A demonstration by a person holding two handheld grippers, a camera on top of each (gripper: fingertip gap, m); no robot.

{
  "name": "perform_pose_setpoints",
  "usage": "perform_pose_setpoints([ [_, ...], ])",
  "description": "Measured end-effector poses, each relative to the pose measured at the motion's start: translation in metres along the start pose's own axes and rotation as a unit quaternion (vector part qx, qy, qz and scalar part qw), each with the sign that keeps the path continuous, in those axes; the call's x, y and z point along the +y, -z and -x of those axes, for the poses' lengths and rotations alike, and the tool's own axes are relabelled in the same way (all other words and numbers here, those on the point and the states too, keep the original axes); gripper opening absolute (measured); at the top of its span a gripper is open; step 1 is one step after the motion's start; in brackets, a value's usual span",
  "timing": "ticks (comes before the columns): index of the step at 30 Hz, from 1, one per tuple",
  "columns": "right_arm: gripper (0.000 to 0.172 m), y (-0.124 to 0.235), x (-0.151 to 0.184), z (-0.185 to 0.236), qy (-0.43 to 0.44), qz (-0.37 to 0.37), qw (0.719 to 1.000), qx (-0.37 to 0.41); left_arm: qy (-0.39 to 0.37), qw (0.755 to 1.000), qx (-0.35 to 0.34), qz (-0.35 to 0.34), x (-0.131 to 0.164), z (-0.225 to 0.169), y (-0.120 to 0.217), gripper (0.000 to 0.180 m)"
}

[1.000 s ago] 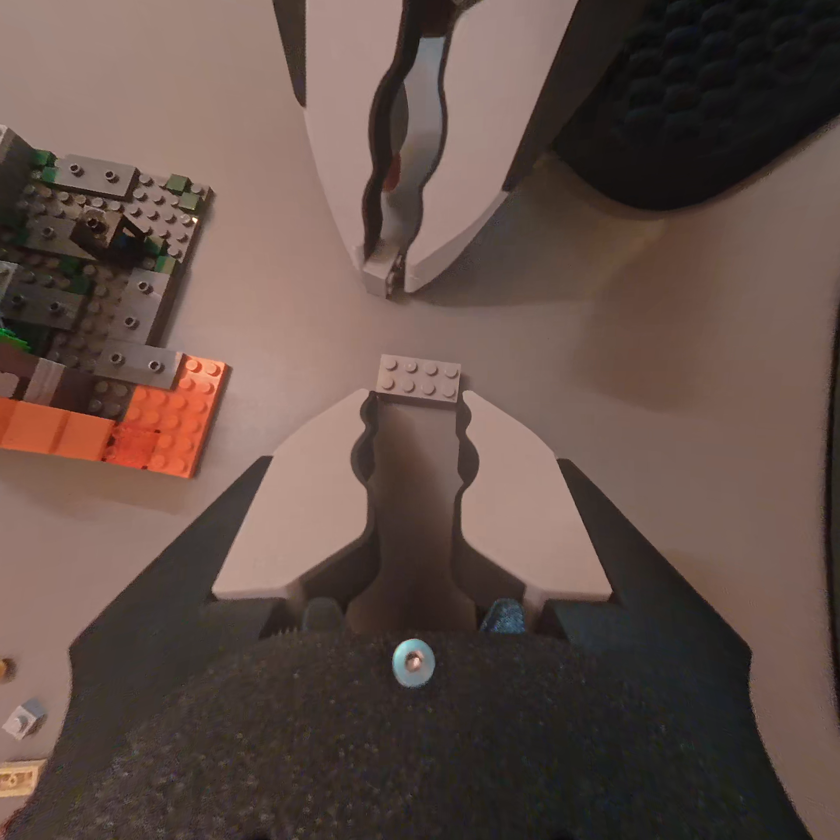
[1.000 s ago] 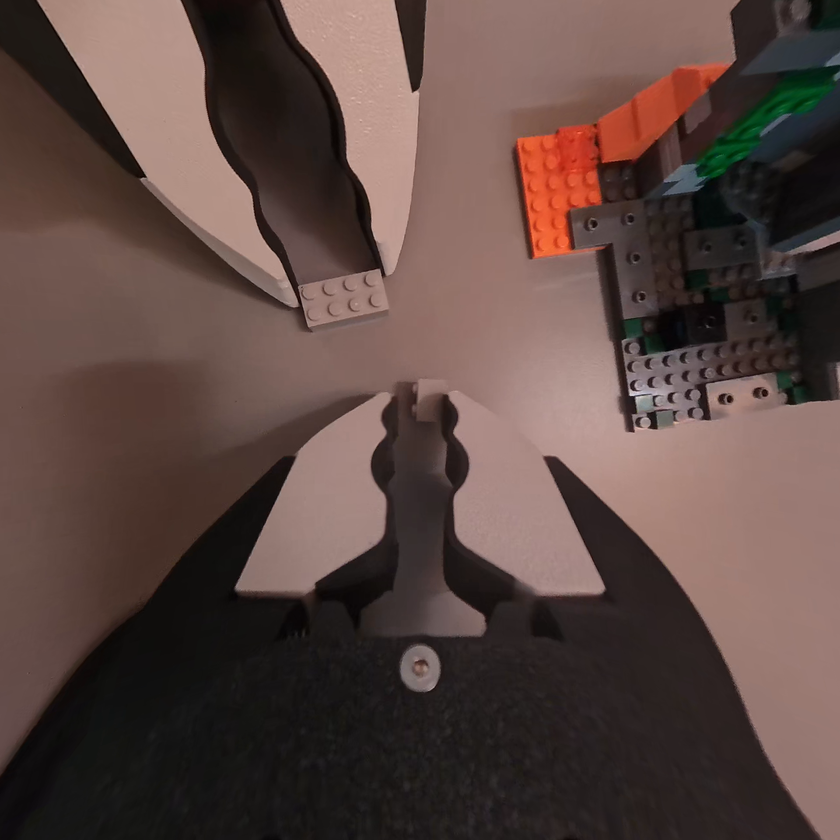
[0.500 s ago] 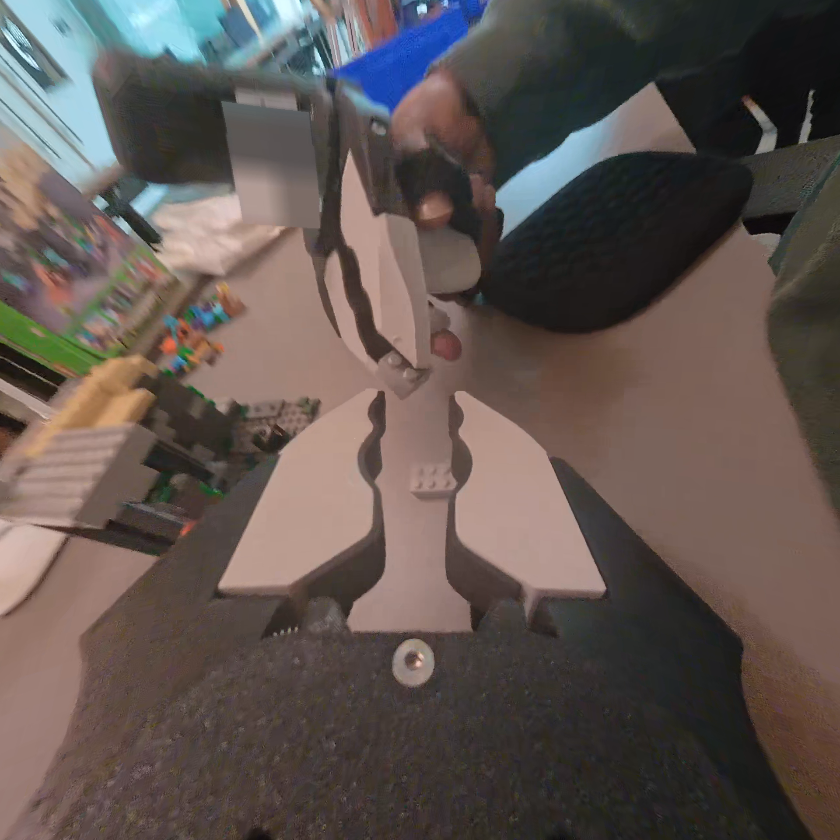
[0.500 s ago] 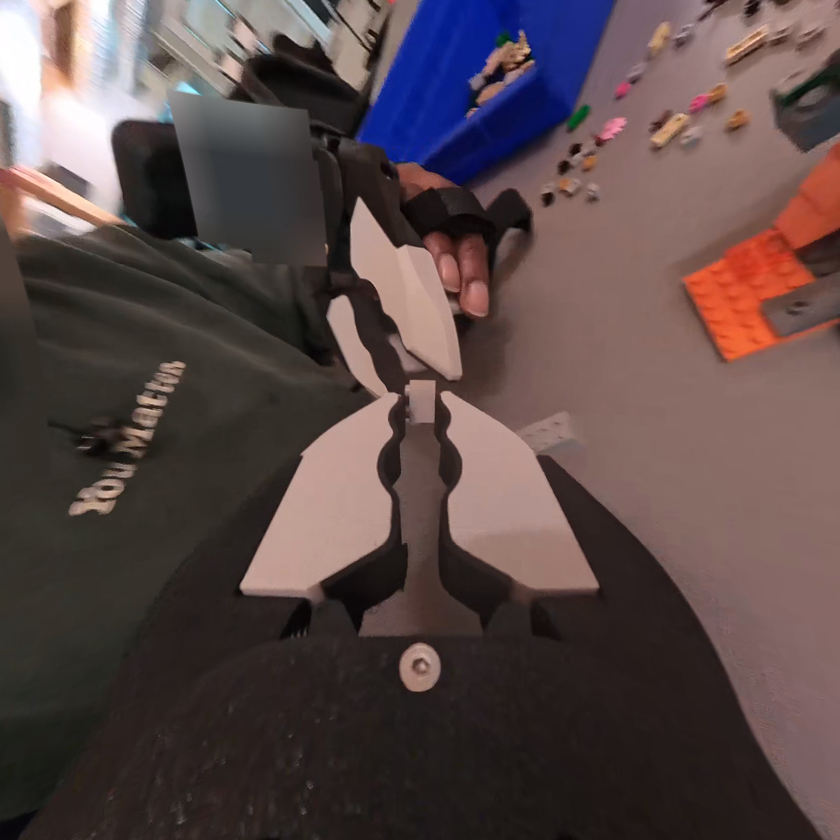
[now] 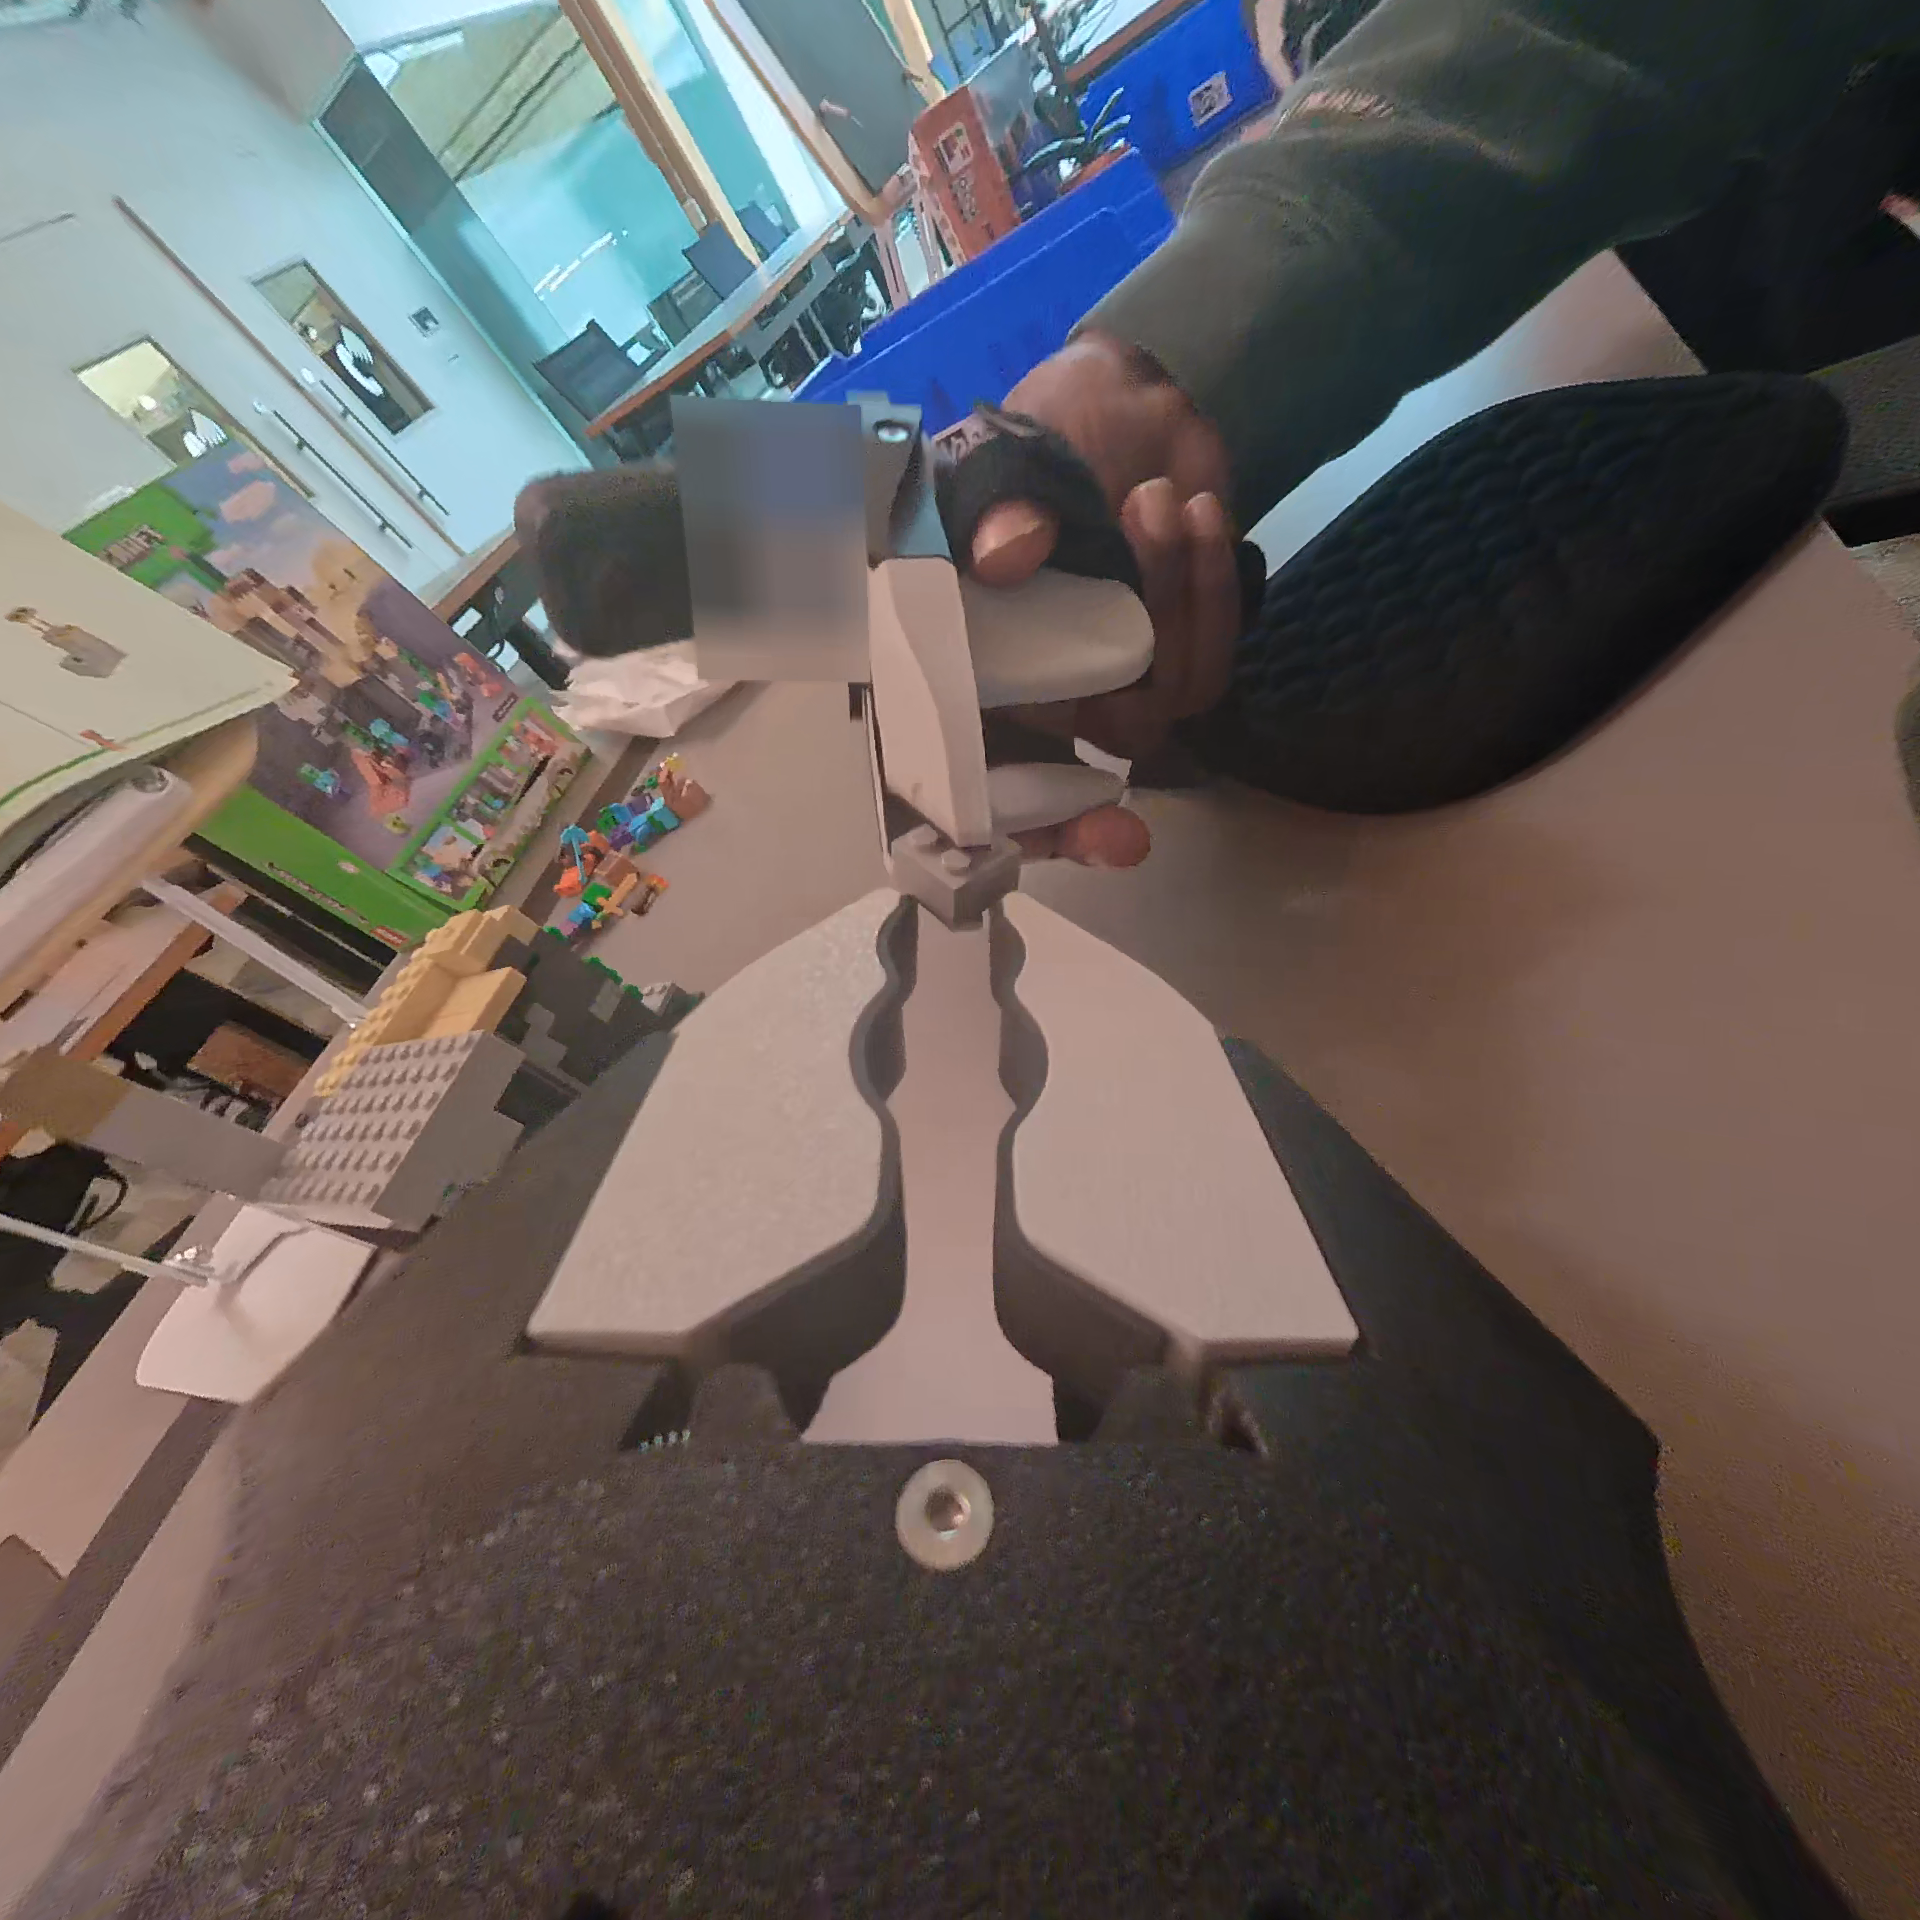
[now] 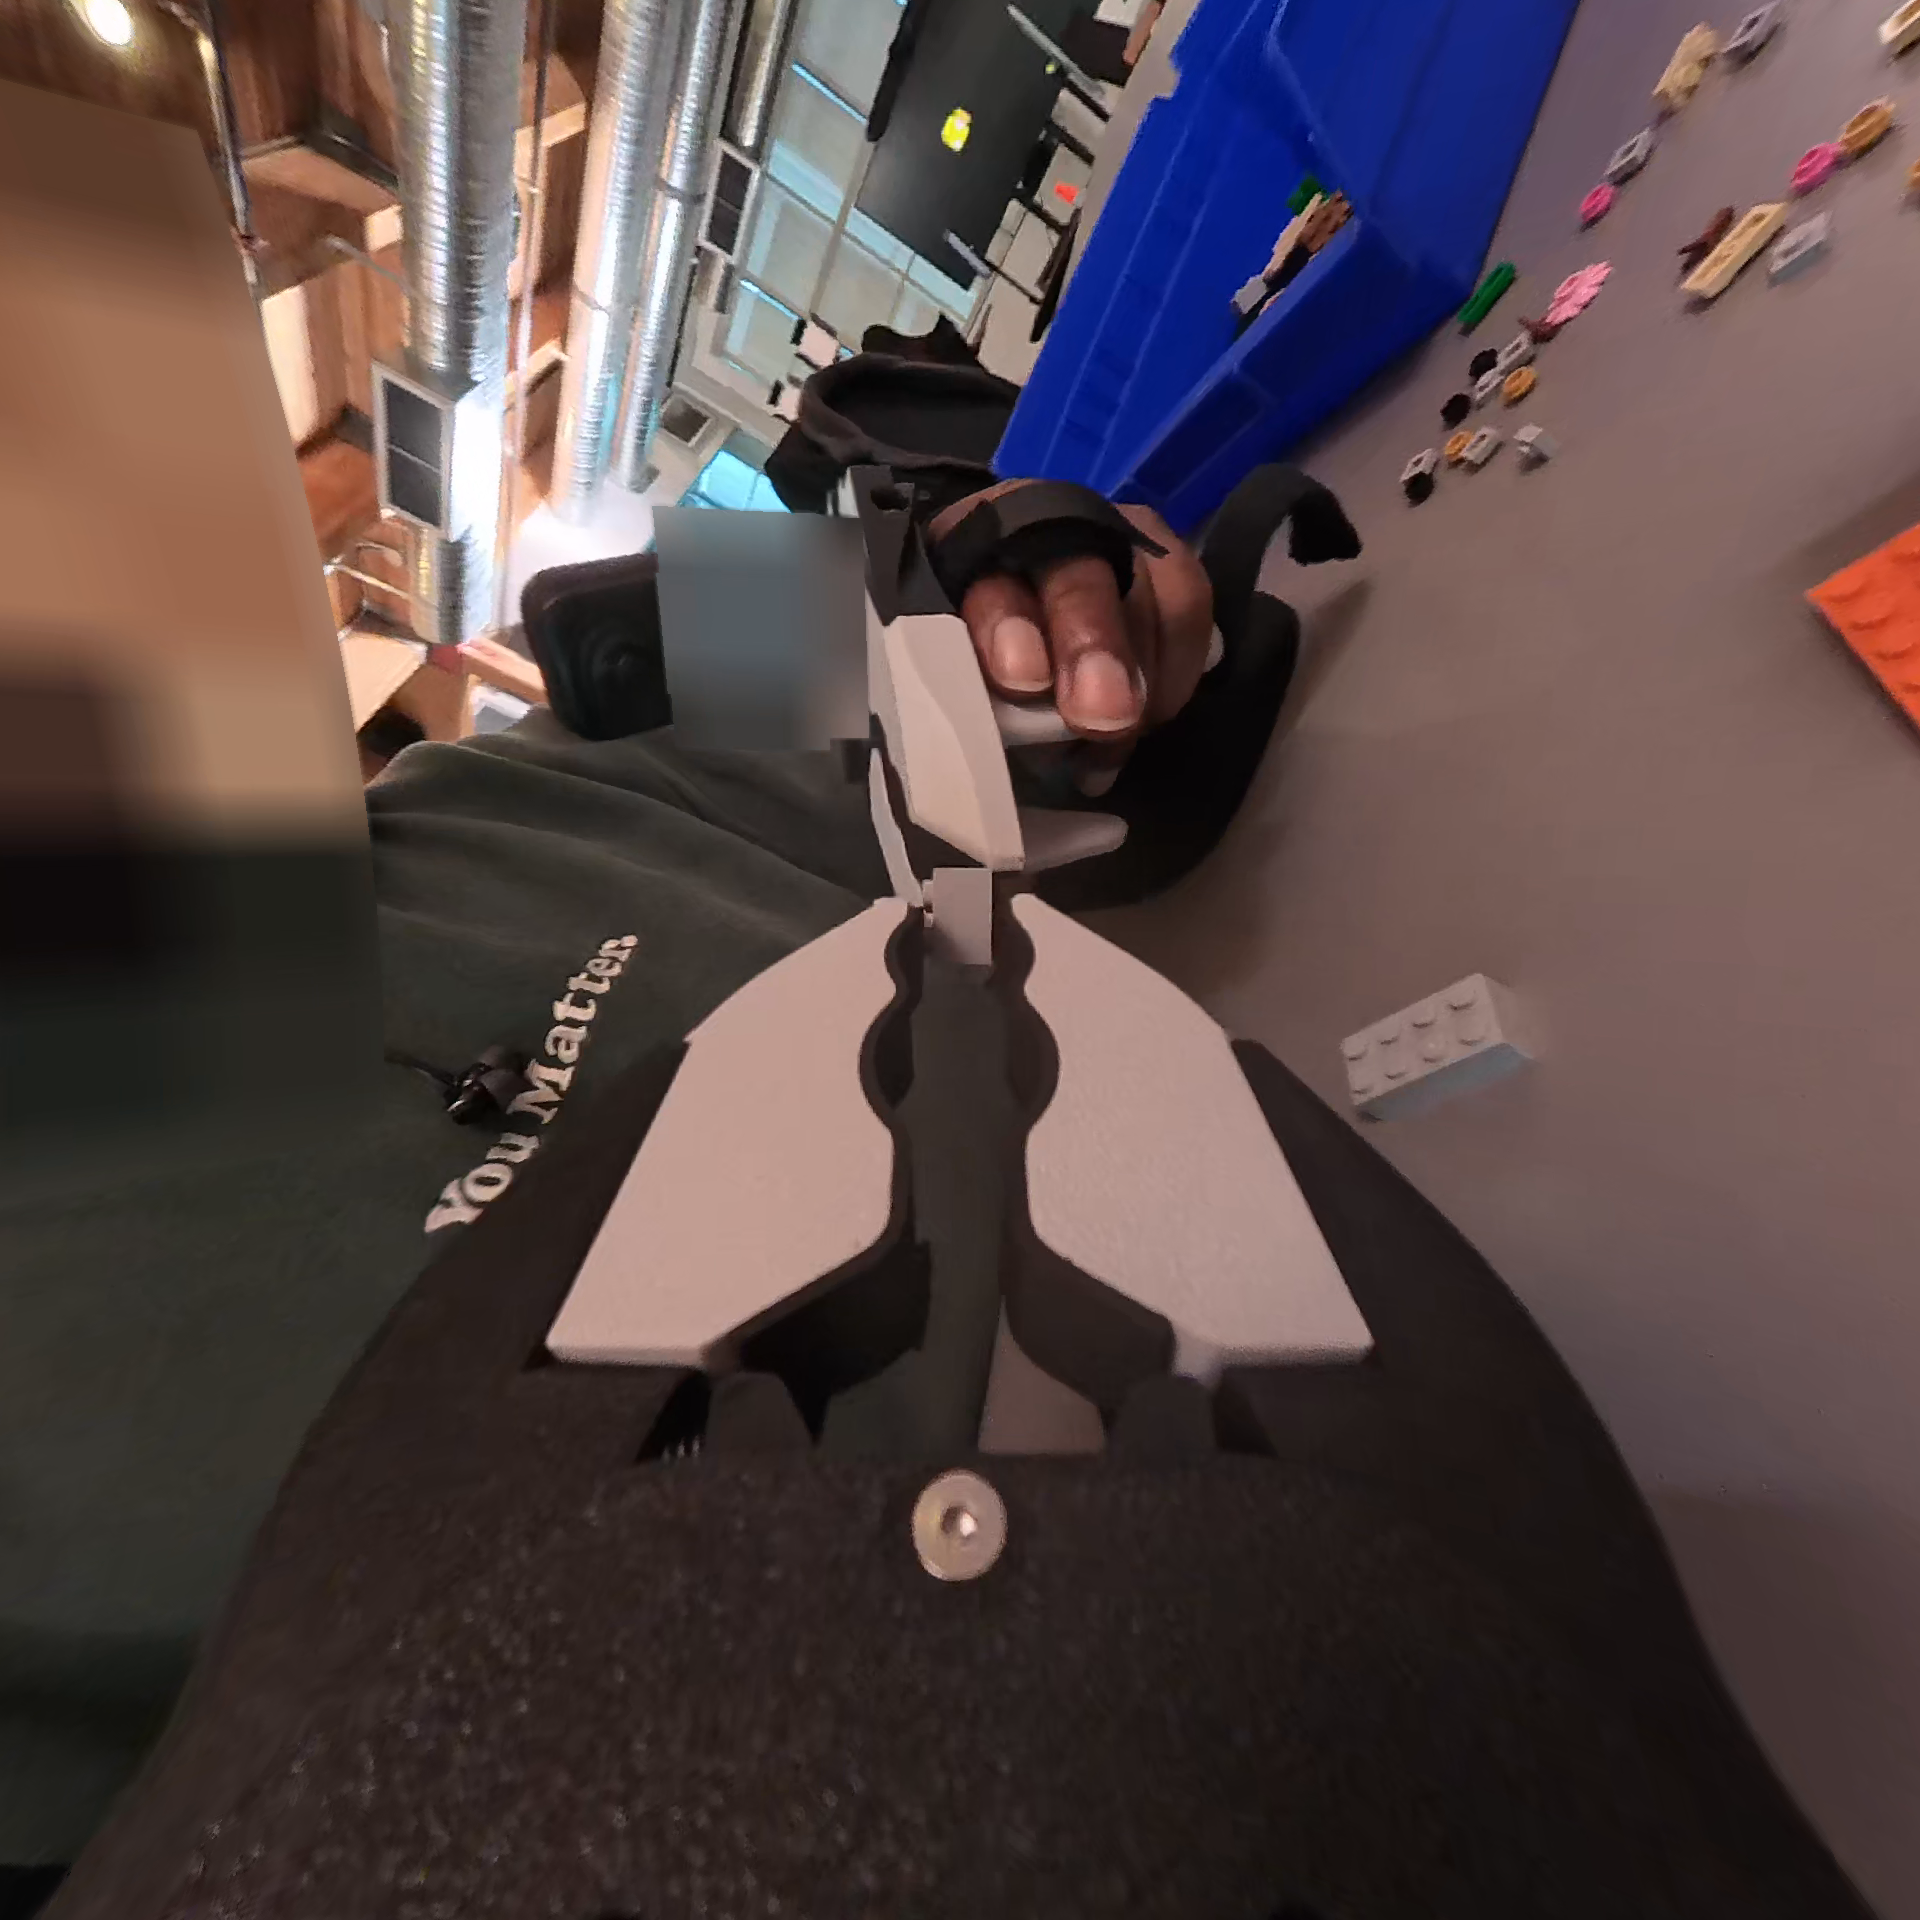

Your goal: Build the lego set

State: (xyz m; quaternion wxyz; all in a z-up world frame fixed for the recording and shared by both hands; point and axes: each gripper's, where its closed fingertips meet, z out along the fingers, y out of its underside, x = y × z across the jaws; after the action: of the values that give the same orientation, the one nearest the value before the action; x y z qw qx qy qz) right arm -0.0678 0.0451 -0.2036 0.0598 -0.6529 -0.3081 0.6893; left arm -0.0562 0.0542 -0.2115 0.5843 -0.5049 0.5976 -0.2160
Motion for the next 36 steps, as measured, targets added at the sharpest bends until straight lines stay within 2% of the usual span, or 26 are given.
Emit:
perform_pose_setpoints([
  [5,0.012,0.005,0.002,-0.006,0.019,-0.009,0.999,0.043,0.007,1.000,0.003,0.013,0.004,-0.004,-0.005,0.008],
  [9,0.012,0.008,0.006,-0.003,-0.018,-0.017,0.999,0.023,0.007,1.000,0.008,0.006,0.001,-0.008,-0.008,0.008],
  [11,0.012,0.008,0.009,-0.001,-0.031,-0.013,0.999,0.009,0.006,1.000,0.012,-0.003,-0.002,-0.010,-0.008,0.014],
  [14,0.012,0.006,0.015,0.004,-0.030,0.003,1.000,-0.002,0.003,0.999,0.026,-0.019,-0.008,-0.015,-0.008,0.021],
  [18,0.012,0.003,0.021,0.010,-0.020,0.029,0.999,-0.012,-0.010,0.998,0.044,-0.038,-0.014,-0.023,-0.006,0.020],
  [22,0.012,0.003,0.021,0.012,-0.012,0.034,0.999,-0.012,-0.028,0.999,0.029,-0.034,-0.015,-0.021,-0.006,0.018],
  [26,0.016,0.007,0.013,0.005,0.002,0.008,1.000,0.012,-0.029,0.999,0.002,-0.018,-0.010,-0.013,-0.006,0.017],
  [29,0.022,0.012,0.005,0.003,0.047,-0.014,0.998,0.044,-0.003,1.000,0.002,-0.001,-0.003,-0.009,-0.008,0.017],
  [31,0.025,0.016,0.002,-0.003,0.109,-0.017,0.989,0.100,0.018,1.000,0.008,0.014,0.004,-0.007,-0.009,0.017],
  [36,0.029,0.017,0.006,-0.017,0.291,0.054,0.918,0.265,0.049,0.997,0.020,0.053,0.018,-0.009,-0.013,0.017],
])
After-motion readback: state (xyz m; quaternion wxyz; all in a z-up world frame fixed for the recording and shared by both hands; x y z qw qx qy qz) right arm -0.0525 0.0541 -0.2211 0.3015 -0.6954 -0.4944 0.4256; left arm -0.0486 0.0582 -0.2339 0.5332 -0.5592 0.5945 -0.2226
